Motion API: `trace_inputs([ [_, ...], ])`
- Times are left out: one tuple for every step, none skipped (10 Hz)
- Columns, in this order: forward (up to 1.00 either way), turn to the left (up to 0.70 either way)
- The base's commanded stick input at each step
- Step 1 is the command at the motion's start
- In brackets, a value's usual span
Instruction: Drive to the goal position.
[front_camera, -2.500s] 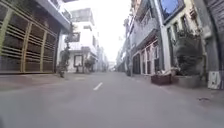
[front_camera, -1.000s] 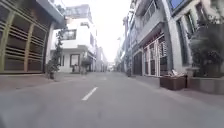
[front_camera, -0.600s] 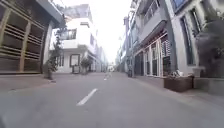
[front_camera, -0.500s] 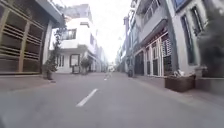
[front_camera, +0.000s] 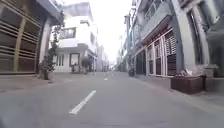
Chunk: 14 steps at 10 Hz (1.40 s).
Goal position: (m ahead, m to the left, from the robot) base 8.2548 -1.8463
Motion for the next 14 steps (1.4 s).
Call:
trace_inputs([
  [0.70, 0.00],
  [0.70, 0.00],
  [0.70, 0.00],
  [0.70, 0.00],
  [0.70, 0.00],
  [0.70, -0.35],
  [0.70, -0.35],
  [0.70, -0.35],
  [0.70, -0.35],
  [0.70, -0.34],
  [0.70, -0.09],
  [0.70, 0.00],
  [0.70, 0.00],
  [0.70, 0.00],
])
